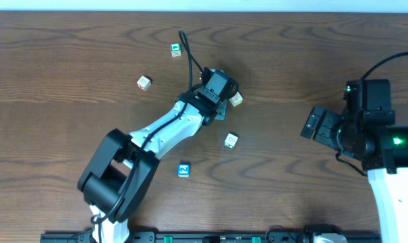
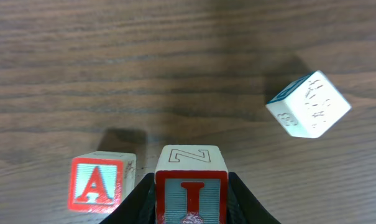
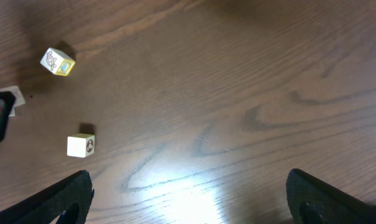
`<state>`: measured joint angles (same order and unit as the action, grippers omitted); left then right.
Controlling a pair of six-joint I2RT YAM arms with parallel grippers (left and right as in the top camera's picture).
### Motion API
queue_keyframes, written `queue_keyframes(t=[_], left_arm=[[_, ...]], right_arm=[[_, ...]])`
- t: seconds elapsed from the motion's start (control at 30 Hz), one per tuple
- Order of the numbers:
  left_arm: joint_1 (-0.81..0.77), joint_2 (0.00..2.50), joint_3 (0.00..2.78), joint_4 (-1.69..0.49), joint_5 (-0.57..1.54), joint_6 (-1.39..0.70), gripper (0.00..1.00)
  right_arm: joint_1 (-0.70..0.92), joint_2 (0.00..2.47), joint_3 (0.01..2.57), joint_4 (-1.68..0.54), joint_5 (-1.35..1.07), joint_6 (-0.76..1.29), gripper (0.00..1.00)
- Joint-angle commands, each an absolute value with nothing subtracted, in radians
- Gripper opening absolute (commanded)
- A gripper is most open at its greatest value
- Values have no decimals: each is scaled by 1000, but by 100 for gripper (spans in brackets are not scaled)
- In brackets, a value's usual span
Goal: Spell out Ai2
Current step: 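Carry the I block beside the A block with the left gripper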
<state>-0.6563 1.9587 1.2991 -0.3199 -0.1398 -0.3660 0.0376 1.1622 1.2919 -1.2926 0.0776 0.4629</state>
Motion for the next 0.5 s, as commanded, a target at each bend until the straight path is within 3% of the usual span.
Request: queue_keyframes(t=[0.0,0.27,0.47], left_arm=[[-654,2009,1297,-311,-163,-351,17],[-654,2029,1297,-289,-164,-352,18],[-654,2029,1297,-283,-164,-352,26]], right_arm=[[33,1156,1287,-1293,77,455,99],[33,1156,1287,-1293,77,455,99],[33,1156,1287,-1293,77,455,99]])
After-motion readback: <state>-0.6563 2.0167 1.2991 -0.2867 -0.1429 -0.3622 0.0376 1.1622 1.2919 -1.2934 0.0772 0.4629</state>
